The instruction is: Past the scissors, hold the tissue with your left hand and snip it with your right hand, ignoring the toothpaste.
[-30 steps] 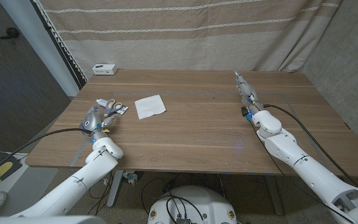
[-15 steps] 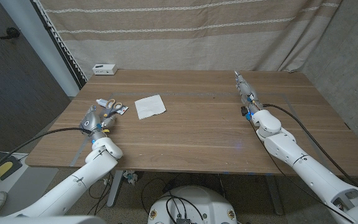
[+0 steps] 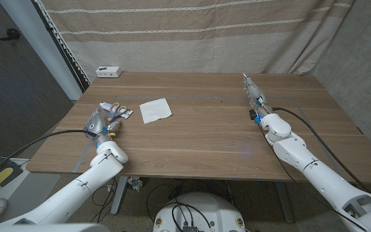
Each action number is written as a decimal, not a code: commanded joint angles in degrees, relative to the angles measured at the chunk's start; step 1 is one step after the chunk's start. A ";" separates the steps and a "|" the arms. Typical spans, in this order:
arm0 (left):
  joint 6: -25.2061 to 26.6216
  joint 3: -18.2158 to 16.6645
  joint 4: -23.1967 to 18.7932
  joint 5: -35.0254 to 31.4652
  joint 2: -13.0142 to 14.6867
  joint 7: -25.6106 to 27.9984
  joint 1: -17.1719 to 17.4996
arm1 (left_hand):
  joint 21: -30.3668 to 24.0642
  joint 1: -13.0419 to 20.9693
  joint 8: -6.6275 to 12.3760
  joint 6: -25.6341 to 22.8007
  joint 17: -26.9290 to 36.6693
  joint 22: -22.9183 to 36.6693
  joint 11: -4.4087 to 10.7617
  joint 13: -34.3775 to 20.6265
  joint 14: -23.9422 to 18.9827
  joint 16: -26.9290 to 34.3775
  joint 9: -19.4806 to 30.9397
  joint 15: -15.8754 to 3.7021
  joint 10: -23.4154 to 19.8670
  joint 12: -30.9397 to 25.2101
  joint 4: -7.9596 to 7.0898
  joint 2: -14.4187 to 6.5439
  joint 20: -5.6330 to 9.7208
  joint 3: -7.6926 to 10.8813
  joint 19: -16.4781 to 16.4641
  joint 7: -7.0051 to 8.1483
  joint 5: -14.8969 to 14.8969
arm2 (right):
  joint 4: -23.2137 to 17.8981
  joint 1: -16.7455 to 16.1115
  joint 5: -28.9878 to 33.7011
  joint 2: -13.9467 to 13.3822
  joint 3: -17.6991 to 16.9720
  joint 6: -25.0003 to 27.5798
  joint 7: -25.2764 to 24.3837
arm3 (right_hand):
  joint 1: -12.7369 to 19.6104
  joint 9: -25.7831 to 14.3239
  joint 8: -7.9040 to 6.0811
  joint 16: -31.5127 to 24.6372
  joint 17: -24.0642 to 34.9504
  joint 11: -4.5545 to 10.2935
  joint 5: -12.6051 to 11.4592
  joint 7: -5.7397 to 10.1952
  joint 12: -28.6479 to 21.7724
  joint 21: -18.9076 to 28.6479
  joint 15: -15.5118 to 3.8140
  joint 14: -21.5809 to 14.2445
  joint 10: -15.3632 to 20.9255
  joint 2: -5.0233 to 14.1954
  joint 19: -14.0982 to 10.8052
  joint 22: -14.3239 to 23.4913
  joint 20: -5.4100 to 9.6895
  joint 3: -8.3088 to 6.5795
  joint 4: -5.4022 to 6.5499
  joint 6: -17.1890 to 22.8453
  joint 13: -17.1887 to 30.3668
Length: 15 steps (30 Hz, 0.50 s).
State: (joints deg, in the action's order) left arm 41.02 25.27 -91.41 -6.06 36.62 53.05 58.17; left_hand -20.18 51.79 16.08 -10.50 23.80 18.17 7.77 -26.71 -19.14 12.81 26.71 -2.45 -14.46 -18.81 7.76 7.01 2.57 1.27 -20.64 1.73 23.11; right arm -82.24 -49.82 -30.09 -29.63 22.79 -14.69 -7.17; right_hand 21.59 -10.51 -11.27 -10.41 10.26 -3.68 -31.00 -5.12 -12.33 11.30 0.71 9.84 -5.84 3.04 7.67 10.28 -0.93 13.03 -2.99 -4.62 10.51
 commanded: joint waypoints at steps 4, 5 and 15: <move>-0.06 1.51 2.26 -0.94 -0.14 -0.23 -1.30 | -0.68 -0.34 0.58 -0.92 0.27 -0.06 0.15 -0.43 -0.38 0.23 0.17 -4.95 -0.48 -0.06 -0.24 0.46 4.26 -0.85 -0.37 -0.13 0.35 | 0.94 0.53 -0.06 0.52 0.26 0.06 0.06 | -0.21 -0.23 0.06 -0.10 0.14 0.10 -0.47 0.15 0.01 -0.11 -0.46 2.31 -0.17 0.45 0.46 0.06 -0.15 0.36 -0.02 -0.12 0.31; 0.05 1.53 2.21 -0.88 -0.09 -0.40 -1.30 | -0.67 -0.42 0.56 -0.87 0.30 -0.08 -0.22 -0.46 -0.33 0.24 0.19 -4.95 -0.32 0.01 -0.30 0.45 4.28 -0.94 -0.35 -0.21 0.36 | 1.01 0.60 -0.02 0.54 0.30 0.07 0.08 | -0.21 -0.23 0.06 -0.10 0.14 0.09 -0.47 0.17 0.01 -0.12 -0.47 2.31 -0.18 0.45 0.47 0.06 -0.13 0.37 -0.02 -0.12 0.31; 1.03 2.38 2.88 -0.98 0.11 -1.42 -2.18 | -0.71 -1.04 0.38 -0.50 0.50 -0.30 -0.30 -0.67 -0.08 0.36 0.27 -4.83 -0.32 0.05 -0.74 0.40 4.23 -1.66 -0.37 -0.22 0.40 | 1.52 1.06 -0.13 0.89 0.46 -0.03 0.32 | -0.14 -0.23 0.06 -0.10 0.13 0.18 -0.49 0.18 0.02 -0.11 -0.47 2.33 -0.21 0.47 0.47 0.06 -0.16 0.41 -0.06 -0.15 0.31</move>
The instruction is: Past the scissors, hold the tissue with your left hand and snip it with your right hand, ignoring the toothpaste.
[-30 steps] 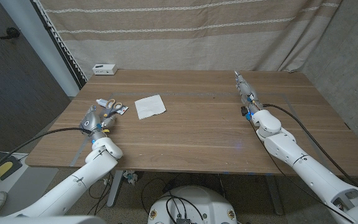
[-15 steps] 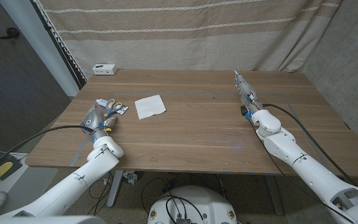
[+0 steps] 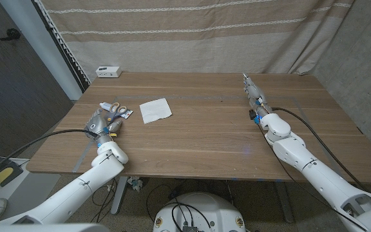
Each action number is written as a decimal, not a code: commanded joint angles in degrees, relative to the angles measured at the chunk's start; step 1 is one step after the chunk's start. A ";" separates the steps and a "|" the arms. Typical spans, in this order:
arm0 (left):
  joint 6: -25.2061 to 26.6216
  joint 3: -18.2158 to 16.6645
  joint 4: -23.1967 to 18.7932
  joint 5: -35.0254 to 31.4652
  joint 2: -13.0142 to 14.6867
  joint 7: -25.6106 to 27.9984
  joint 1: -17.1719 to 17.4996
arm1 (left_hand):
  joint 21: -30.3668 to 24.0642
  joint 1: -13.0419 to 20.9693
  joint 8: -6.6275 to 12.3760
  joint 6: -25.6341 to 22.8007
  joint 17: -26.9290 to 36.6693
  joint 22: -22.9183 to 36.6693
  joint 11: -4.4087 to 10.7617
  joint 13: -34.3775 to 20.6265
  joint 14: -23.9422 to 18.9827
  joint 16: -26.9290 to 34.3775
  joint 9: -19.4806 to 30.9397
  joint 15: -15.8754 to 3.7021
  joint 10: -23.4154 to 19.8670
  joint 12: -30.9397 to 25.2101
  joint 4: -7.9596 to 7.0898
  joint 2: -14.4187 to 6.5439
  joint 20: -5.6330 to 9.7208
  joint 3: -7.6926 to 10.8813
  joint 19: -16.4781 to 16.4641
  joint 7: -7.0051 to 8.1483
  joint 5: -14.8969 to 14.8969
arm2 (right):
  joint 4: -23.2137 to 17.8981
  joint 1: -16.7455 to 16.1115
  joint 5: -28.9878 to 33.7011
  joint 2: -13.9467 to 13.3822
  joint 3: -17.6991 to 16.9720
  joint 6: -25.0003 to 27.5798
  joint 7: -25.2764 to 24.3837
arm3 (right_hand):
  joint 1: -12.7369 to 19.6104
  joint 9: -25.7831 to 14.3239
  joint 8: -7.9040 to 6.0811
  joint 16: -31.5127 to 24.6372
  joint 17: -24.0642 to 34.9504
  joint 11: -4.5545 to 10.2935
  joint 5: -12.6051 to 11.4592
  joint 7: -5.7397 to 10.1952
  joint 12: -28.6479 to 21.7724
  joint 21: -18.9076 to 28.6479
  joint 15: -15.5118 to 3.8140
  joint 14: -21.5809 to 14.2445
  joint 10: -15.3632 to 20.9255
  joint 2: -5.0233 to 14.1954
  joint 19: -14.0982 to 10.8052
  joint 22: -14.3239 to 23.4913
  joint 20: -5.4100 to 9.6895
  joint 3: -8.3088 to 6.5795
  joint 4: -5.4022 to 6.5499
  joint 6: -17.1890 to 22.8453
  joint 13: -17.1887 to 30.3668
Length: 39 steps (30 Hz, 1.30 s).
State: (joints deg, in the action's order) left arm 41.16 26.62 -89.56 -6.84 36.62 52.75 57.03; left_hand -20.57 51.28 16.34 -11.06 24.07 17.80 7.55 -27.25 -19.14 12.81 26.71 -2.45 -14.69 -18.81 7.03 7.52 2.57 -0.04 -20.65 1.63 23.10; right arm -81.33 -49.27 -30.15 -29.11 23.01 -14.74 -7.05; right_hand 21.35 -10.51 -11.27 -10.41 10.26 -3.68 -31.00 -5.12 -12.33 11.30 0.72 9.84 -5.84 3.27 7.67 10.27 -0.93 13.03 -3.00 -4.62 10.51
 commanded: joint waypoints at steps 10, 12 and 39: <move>1.32 1.97 1.52 -0.48 -0.28 -1.37 -1.89 | -0.32 -0.59 0.20 -0.32 0.42 -0.29 -0.05 -0.36 0.02 0.51 0.34 -4.71 -0.27 0.03 -0.18 -0.24 4.39 -0.96 -0.42 -0.05 0.42 | 0.66 0.45 -0.38 0.42 -0.12 -0.50 0.21 | 0.30 -0.23 0.05 -0.10 0.11 0.17 -0.54 0.22 0.05 -0.09 -0.52 2.34 -0.33 0.23 0.44 0.06 0.00 0.48 -0.17 -0.24 0.30; 1.80 1.84 1.24 -0.28 -0.32 -1.51 -1.78 | -0.33 -0.59 0.22 -0.41 0.46 -0.36 0.13 -0.40 -0.17 0.62 0.35 -4.74 -0.34 0.01 -0.22 -0.29 4.45 -1.08 -0.47 -0.11 0.42 | 0.81 0.46 -0.35 0.40 -0.12 -0.75 0.37 | 0.35 -0.24 0.05 -0.10 0.11 0.17 -0.55 0.19 0.03 -0.08 -0.52 2.34 -0.29 0.23 0.42 0.06 0.01 0.49 -0.20 -0.25 0.30; 4.20 -0.19 0.12 1.39 -0.97 -0.07 -0.52 | -3.55 4.28 1.37 -5.64 -0.85 -3.23 -1.86 -0.86 -9.03 2.48 0.30 -6.56 -6.48 -2.60 0.52 -2.30 4.01 -1.08 -9.67 -3.54 -1.28 | 1.64 0.73 -1.35 0.89 -0.11 -1.00 1.33 | 0.61 -0.24 0.01 -0.12 0.10 0.17 -0.62 0.23 0.00 -0.07 -0.54 2.33 -0.28 0.25 0.43 0.05 -0.07 0.70 -0.33 -0.30 0.30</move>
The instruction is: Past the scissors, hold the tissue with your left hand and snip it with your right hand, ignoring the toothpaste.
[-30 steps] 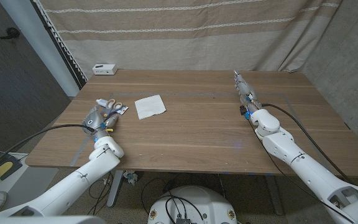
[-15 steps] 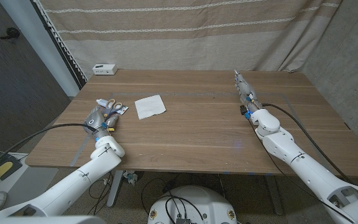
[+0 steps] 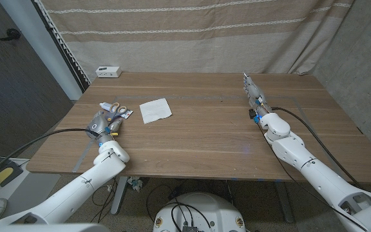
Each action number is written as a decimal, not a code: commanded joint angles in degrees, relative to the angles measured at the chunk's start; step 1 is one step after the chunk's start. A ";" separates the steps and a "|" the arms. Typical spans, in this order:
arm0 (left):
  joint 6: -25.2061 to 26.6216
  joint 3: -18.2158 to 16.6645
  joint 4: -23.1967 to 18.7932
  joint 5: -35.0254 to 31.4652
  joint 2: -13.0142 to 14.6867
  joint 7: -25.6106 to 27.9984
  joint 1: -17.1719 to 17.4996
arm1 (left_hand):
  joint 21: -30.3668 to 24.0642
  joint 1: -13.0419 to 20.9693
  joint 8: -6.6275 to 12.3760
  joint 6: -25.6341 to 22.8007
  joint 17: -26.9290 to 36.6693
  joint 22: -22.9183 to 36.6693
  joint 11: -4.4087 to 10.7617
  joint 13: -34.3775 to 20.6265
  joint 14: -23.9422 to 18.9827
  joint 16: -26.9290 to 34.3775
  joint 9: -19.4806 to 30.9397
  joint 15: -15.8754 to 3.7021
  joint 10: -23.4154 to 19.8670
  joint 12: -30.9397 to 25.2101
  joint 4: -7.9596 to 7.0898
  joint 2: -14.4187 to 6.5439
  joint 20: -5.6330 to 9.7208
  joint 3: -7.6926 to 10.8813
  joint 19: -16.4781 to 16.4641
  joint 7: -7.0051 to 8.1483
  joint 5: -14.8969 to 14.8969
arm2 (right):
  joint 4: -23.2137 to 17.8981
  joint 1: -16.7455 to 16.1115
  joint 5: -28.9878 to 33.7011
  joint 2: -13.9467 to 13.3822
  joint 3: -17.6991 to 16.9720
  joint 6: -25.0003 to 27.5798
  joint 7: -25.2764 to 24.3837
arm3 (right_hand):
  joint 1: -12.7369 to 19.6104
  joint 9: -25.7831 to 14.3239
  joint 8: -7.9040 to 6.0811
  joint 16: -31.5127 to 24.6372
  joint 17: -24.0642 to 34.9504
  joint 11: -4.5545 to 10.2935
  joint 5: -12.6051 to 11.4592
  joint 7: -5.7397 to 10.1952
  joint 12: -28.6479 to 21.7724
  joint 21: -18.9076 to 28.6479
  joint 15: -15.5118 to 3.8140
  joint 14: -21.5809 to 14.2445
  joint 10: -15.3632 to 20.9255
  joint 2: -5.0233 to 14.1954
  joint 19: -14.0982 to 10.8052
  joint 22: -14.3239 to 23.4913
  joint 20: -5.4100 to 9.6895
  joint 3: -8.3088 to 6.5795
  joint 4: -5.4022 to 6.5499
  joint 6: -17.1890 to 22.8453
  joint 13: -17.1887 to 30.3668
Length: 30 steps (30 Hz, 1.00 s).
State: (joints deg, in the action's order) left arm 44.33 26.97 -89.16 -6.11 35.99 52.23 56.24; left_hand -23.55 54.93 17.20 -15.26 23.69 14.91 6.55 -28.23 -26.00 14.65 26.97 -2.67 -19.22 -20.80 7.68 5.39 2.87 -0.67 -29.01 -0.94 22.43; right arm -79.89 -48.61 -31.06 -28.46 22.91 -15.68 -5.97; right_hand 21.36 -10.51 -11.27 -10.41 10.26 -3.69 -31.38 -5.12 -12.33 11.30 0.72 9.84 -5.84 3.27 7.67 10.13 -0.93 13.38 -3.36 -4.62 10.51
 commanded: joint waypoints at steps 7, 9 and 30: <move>2.28 -0.93 -0.95 1.00 -0.16 0.45 0.62 | -0.65 0.91 0.59 -2.29 -1.07 -0.72 -0.18 0.58 -3.64 0.92 -0.30 -7.02 -3.62 -0.66 -0.28 -0.67 3.48 -0.42 -1.56 -0.95 -1.02 | 0.56 0.01 -0.90 0.47 -0.02 -0.32 0.74 | 0.62 -0.24 0.00 -0.12 0.10 0.24 -0.25 0.26 0.00 -0.06 -0.55 2.34 -0.28 0.27 0.42 0.19 -0.08 0.39 0.02 -0.29 0.30; 2.64 -1.17 -1.31 1.26 0.04 0.16 0.75 | -0.69 1.07 0.83 -3.17 -1.30 -0.85 -0.04 0.75 -4.06 0.97 -0.43 -7.10 -4.28 -0.68 -0.32 -0.92 3.45 -0.36 -1.64 -0.58 -1.18 | 0.65 0.04 -0.83 0.55 0.06 -0.42 0.75 | 0.62 -0.24 0.00 -0.13 0.10 0.18 -0.25 0.26 -0.02 -0.06 -0.53 2.33 -0.24 0.27 0.42 0.19 -0.09 0.41 0.02 -0.29 0.30; 3.21 -1.19 -0.87 2.91 -0.14 -1.58 -0.34 | -1.00 1.68 1.79 -8.73 -2.50 -1.90 1.10 2.30 -8.72 2.19 -2.03 -7.81 -11.77 -1.50 -0.79 -2.94 3.21 0.03 -2.20 -0.11 -3.13 | -1.86 -0.97 -0.46 -0.48 -0.15 0.78 -0.37 | 0.71 -0.24 -0.02 -0.15 0.10 0.12 -0.29 0.24 -0.05 -0.04 -0.53 2.28 -0.21 0.36 0.38 0.19 -0.13 0.56 0.00 -0.28 0.30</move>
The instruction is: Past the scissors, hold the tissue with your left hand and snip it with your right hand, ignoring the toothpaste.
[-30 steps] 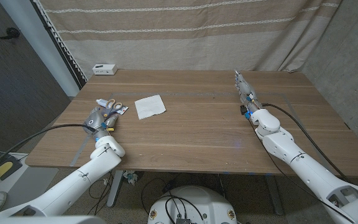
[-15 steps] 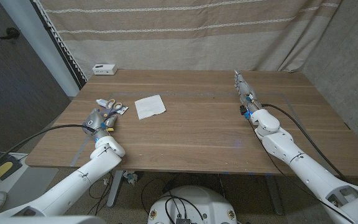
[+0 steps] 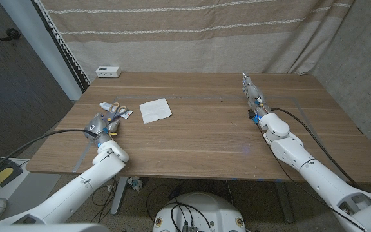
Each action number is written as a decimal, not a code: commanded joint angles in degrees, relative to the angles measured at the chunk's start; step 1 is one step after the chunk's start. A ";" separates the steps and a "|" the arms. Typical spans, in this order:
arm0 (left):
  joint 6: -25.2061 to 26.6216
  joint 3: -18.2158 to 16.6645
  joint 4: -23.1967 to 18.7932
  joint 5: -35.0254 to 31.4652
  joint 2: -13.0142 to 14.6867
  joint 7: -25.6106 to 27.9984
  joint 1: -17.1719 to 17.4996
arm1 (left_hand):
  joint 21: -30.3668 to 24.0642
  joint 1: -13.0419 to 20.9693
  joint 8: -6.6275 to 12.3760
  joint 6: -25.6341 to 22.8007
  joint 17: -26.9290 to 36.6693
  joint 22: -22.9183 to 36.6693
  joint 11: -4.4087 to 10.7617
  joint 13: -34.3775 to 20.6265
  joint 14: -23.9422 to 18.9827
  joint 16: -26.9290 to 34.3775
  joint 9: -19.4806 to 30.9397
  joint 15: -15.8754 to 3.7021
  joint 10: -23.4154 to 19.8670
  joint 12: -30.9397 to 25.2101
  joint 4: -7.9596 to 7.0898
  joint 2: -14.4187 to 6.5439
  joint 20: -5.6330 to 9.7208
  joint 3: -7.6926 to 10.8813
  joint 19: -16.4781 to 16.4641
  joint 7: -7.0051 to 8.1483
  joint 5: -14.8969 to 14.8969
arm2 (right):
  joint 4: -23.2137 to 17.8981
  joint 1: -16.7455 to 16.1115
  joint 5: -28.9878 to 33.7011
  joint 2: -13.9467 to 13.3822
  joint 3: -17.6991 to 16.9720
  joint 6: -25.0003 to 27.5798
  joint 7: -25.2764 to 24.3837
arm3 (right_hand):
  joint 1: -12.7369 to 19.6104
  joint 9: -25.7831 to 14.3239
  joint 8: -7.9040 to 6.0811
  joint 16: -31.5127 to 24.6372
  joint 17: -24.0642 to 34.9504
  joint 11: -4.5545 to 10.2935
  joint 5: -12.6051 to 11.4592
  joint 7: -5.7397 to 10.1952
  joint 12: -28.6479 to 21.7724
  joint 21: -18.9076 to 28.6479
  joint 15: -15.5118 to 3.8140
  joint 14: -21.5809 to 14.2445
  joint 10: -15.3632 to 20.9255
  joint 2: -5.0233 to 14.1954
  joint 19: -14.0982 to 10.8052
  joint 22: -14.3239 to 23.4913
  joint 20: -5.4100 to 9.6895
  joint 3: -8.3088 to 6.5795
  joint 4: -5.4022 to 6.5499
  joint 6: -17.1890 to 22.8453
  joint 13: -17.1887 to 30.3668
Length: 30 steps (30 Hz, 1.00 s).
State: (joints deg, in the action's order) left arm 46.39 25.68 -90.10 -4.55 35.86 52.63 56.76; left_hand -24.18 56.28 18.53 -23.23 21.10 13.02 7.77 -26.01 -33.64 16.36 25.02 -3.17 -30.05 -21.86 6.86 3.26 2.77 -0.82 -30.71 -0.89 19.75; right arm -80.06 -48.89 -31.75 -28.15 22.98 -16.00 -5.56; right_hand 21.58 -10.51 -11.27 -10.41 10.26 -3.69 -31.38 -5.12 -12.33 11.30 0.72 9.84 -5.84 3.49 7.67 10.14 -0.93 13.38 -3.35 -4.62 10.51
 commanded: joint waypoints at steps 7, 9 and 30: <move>3.76 1.09 -0.33 2.24 0.72 -4.82 -2.28 | -0.18 0.75 -0.04 -0.44 0.03 -0.13 -0.48 0.28 -0.91 0.31 -0.52 -6.98 -1.04 -0.14 -0.11 -2.22 2.95 0.86 0.21 -0.69 -1.15 | -2.04 -0.74 0.14 -0.95 -0.24 1.50 -0.82 | 0.51 -0.24 -0.02 -0.13 0.10 0.17 -0.31 0.23 -0.04 -0.03 -0.55 2.34 -0.23 0.17 0.34 0.18 -0.14 0.61 -0.01 -0.29 0.30; 3.99 1.26 -0.34 2.37 0.82 -5.11 -2.45 | -0.25 0.90 -0.20 -0.67 0.01 -0.19 -0.64 0.26 -1.51 0.50 -0.81 -7.05 -1.98 -0.40 -0.31 -3.43 2.89 1.39 0.26 -0.62 -1.73 | -2.05 -0.77 0.03 -0.92 -0.27 1.56 -0.82 | 0.51 -0.24 -0.02 -0.14 0.10 0.20 -0.31 0.22 -0.05 -0.03 -0.53 2.33 -0.22 0.18 0.33 0.18 -0.14 0.63 -0.01 -0.29 0.30; 5.10 3.02 -0.36 2.59 1.15 -6.16 -3.43 | -1.60 1.42 0.81 -10.76 -0.40 -0.91 1.15 -1.06 -10.69 1.67 -3.82 -9.19 -11.12 -4.81 -0.34 -8.43 3.27 4.30 -1.67 0.70 -7.58 | -4.06 -2.80 -0.37 -1.89 -1.15 1.93 -1.93 | 0.57 -0.24 -0.02 -0.16 0.10 0.23 -0.34 0.28 -0.05 0.01 -0.56 2.28 -0.22 0.28 0.21 0.18 -0.18 0.75 -0.01 -0.31 0.30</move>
State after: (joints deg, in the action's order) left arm 50.73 27.65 -90.30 -2.35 36.96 47.36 53.69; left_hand -25.31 57.77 18.92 -32.99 20.48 11.94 8.50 -26.60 -40.47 17.47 21.25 -5.95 -39.98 -25.98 6.56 -4.29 2.97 3.15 -31.73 -0.43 12.44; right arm -83.16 -50.69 -31.72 -29.53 22.31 -14.40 -6.96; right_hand 21.59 -10.51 -11.27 -10.41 10.26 -3.69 -31.38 -5.12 -12.33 11.31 0.72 9.84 -5.84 3.50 7.67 10.15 -0.93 13.78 -3.41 -4.62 10.51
